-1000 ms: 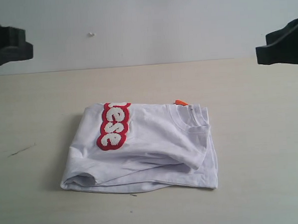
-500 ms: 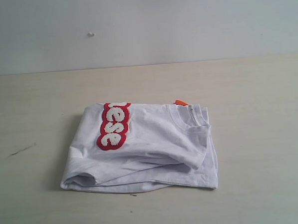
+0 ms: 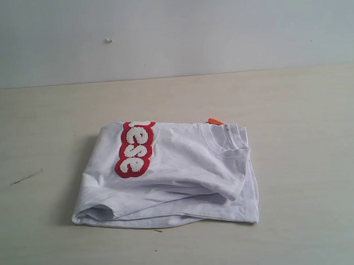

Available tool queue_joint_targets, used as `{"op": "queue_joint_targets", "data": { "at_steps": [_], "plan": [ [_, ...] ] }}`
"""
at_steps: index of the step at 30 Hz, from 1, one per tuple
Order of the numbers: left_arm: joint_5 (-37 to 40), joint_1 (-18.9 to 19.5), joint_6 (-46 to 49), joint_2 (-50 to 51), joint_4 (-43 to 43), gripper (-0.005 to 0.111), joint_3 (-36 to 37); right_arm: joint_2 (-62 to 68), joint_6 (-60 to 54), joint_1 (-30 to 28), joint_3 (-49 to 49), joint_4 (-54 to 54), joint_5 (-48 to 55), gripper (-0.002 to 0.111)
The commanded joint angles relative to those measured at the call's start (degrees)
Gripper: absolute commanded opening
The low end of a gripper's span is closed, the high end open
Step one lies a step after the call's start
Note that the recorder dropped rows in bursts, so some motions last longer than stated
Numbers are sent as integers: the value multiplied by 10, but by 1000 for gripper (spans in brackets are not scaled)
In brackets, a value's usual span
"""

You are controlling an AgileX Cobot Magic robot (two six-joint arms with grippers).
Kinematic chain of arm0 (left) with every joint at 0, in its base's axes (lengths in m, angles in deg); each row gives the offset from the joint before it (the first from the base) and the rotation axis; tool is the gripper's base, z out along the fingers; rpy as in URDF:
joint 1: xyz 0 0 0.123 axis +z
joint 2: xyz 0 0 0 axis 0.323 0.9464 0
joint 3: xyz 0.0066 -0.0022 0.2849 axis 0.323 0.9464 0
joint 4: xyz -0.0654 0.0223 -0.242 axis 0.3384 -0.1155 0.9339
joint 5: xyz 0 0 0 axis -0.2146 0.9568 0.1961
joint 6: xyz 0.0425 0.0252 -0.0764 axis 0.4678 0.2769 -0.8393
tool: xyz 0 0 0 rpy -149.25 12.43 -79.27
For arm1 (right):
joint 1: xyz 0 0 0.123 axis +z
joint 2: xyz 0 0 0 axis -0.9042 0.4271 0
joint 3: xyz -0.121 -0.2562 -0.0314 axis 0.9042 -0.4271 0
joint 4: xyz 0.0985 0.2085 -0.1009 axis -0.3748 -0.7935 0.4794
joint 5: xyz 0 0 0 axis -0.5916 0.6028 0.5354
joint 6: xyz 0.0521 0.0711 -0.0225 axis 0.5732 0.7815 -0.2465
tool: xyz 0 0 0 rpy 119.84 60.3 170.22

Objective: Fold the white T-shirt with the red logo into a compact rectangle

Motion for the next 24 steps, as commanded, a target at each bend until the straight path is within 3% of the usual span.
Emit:
{"op": "queue_joint_targets", "data": {
  "at_steps": [1,12,17,24],
  "plan": [
    [-1,2,-3,-3,2,0,3,-3,0,-2,-2,-6,-1,0],
    [-1,2,-3,-3,-4,0,3,-3,0,-2,-2,-6,-1,0],
    [-77,15,-13,-46,-4,0,3,-3,0,-2,-2,-6,-1,0],
    [-85,39,-13,-102,-15,0,3,-3,0,-2,-2,-7,-1,0]
  ]
}}
